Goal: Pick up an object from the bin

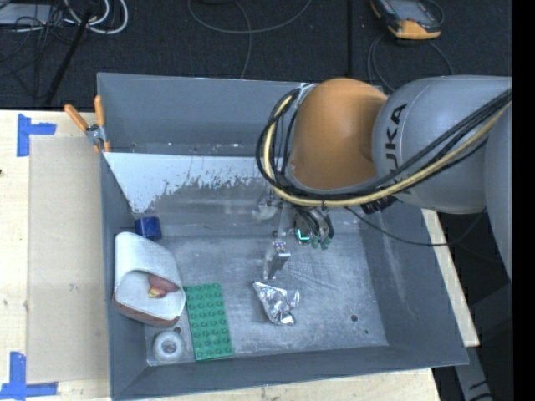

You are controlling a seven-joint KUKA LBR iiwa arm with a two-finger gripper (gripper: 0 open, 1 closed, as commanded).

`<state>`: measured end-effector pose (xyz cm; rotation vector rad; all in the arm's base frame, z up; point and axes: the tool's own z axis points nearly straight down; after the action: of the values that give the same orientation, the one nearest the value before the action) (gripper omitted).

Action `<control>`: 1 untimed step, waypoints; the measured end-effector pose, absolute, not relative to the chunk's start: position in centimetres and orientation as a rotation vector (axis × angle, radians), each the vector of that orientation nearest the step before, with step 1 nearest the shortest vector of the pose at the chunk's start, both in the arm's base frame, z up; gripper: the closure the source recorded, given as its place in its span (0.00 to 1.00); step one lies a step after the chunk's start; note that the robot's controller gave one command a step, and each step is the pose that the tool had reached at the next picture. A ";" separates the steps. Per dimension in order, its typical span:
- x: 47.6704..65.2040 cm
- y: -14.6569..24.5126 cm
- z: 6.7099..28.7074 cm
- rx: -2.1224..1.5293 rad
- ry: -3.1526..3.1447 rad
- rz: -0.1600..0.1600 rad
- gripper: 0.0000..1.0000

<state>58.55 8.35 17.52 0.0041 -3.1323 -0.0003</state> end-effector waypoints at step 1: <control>53.4 4.1 7.3 0.005 -3.151 -0.009 0.00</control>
Offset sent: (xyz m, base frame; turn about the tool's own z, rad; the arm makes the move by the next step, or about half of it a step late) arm -0.0546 -0.0449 -0.1052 -0.0044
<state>53.39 4.07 7.32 0.0052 -3.1509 -0.0093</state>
